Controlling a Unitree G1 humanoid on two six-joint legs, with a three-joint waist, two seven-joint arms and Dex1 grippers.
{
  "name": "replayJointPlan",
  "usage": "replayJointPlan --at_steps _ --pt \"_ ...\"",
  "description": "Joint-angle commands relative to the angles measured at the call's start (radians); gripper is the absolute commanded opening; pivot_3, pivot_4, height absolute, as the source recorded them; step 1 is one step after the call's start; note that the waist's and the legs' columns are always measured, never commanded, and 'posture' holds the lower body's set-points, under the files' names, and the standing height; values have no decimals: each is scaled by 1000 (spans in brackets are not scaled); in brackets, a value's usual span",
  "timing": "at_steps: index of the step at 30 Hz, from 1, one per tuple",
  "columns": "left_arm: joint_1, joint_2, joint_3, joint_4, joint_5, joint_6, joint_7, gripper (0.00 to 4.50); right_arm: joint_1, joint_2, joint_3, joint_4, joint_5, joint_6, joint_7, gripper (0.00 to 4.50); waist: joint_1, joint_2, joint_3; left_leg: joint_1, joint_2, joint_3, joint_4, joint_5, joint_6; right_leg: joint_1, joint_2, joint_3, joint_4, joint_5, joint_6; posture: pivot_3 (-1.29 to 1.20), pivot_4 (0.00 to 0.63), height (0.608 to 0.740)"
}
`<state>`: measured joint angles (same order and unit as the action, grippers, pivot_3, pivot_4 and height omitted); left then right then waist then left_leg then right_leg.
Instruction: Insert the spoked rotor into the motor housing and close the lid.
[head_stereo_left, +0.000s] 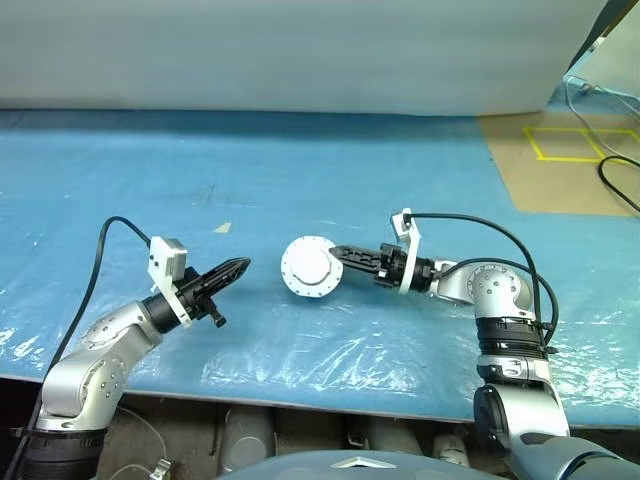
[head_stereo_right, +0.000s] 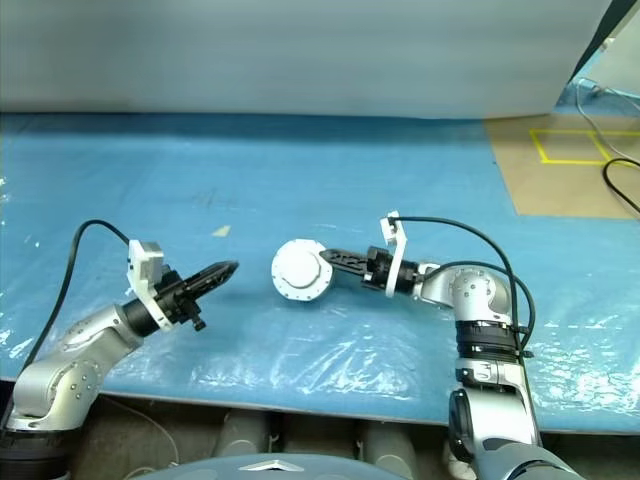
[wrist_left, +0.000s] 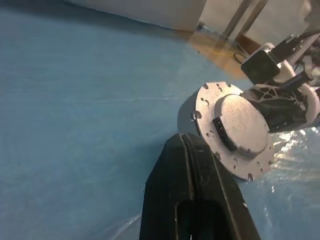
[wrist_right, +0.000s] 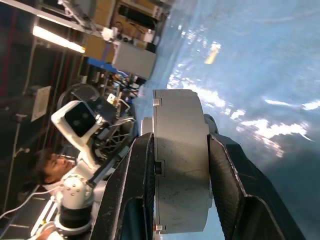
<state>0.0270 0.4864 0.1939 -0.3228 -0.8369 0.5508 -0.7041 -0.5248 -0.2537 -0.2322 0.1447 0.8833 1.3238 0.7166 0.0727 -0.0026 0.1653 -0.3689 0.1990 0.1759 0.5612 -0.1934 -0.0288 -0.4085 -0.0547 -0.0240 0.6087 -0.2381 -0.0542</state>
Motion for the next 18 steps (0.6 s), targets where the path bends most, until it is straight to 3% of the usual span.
replayJointPlan --at_steps 1,8,11,18 --pt "-14 -5 35 -45 -85 59 32 0 -44 24 -56 -63 100 37 -18 1256 -1 0 0 0 0 0 0 0 0 0 0 0 0 0 0 0 150 740" --pt "-34 -37 95 -26 -283 165 80 0 -109 61 -153 -2 172 107 -113 1256 1 0 0 0 0 0 1 0 -1 1 0 0 0 0 0 0 150 740" --pt "-14 -48 130 -16 -389 206 86 623 -130 74 -183 11 199 138 -148 1256 0 0 0 0 -1 0 1 0 -1 1 0 0 0 0 0 0 150 740" --pt "5 -78 143 -15 -645 292 154 2902 -148 95 -216 44 221 191 -201 1256 6 0 0 0 -1 0 0 0 -1 1 1 0 0 0 0 0 150 740"
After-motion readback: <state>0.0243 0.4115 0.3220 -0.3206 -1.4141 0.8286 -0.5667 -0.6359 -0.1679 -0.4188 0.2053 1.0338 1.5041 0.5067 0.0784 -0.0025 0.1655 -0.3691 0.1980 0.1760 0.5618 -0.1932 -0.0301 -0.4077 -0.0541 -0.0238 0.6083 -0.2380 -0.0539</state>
